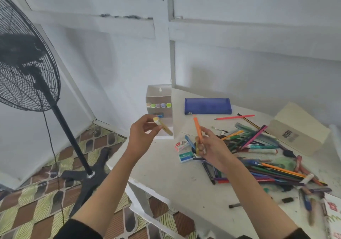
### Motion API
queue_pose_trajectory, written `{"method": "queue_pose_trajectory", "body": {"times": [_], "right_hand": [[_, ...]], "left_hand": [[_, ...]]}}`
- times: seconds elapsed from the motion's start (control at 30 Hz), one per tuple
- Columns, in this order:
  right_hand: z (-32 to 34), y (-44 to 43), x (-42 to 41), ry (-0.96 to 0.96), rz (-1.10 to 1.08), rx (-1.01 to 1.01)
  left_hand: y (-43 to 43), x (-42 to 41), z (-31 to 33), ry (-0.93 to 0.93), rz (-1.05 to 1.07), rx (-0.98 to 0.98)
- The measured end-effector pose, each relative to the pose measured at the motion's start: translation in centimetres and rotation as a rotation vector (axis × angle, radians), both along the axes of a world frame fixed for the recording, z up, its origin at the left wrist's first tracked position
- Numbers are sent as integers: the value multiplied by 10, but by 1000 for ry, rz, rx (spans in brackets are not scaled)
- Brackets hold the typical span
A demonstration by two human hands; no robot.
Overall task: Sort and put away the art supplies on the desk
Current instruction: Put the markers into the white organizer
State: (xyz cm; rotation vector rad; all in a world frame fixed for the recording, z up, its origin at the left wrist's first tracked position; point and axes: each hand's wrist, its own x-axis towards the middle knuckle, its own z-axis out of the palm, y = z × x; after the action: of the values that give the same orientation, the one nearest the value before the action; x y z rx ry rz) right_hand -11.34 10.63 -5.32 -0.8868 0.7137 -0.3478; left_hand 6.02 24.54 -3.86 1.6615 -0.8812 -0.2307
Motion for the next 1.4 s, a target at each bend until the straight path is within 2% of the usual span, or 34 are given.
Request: {"method": "queue_pose_trajectory", "body": {"times": [0.13, 0.27, 0.37, 0.5, 0.6, 0.77, 0.93, 1.07, 1.2, 1.33, 1.4], "right_hand": [[26, 8, 31, 197, -141, -245], [27, 13, 51, 52, -331, -447], [33, 22, 62, 29, -329, -622], [31, 27, 73, 114, -332, -924], [28, 29, 76, 91, -326, -1103], [20, 33, 78, 91, -186, -1440], [15, 31, 80, 125, -151, -1515], [11, 23, 85, 135, -148, -1601], [8, 13, 93, 348, -65, -1600], [14, 7, 100, 735, 197, -1703], [17, 7, 106, 844, 298, -1799]], "left_hand": [[3, 13, 11, -28, -2, -69], [2, 18, 17, -164, -11, -116], [0, 19, 13, -260, -19, -136], [-6, 22, 9, -311, -44, -141], [-11, 25, 5, -354, -83, -54], [-20, 35, -10, -521, -110, 103], [-25, 38, -14, -724, -133, 121], [-32, 41, -13, -763, -161, 159], [-40, 44, -17, -794, -147, 245], [-44, 44, -21, -761, -125, 356], [-44, 43, -17, -786, -133, 453]]}}
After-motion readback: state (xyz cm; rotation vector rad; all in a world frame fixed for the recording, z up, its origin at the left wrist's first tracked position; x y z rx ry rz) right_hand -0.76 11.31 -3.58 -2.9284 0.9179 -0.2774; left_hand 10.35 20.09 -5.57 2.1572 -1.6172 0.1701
